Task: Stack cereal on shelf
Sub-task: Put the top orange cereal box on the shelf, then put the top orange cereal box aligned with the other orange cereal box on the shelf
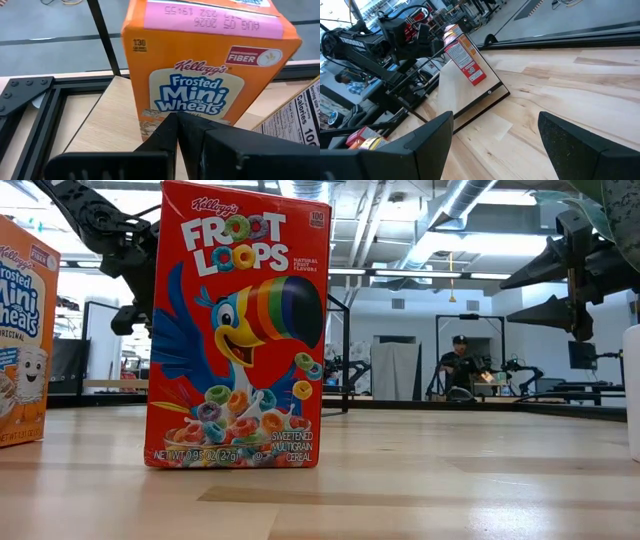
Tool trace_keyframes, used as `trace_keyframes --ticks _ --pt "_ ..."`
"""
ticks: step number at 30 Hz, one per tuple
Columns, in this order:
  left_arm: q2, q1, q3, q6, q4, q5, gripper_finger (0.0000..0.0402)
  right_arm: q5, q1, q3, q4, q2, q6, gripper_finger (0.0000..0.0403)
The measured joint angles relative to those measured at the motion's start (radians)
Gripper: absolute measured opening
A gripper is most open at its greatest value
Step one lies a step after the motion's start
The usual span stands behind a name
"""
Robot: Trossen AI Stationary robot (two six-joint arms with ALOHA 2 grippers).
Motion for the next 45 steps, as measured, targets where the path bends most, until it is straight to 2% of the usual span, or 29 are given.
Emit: trace_keyframes --ticks 7,27,32,37,42,45 --pt "-0.002 0.002 0.000 0.054 0.000 0.002 0.0000 0.000 0.000 0.000 0.000 0.000 0.000 0.0317" --pt "-0.011 0.002 0.022 0.076 -0.018 -0.048 0.0000 -0.006 0.000 0.000 0.000 0.000 0.000 0.0317" --pt "-0.033 -0.006 0.043 0.071 -0.027 -0.019 0.0000 -0.007 0.000 0.000 0.000 0.000 0.000 0.0317" --pt "-0.080 -0.027 0.067 0.046 -0.127 -0.015 0.0000 -0.007 0.000 0.000 0.000 0.000 0.000 0.0317" --pt "-0.145 -0.043 0.090 -0.036 -0.304 -0.013 0.0000 -0.007 0.000 0.000 0.000 0.000 -0.006 0.0317" --pt "-0.198 -0.057 0.094 -0.070 -0.339 0.038 0.0000 -0.008 0.000 0.000 0.000 0.000 -0.006 0.0317"
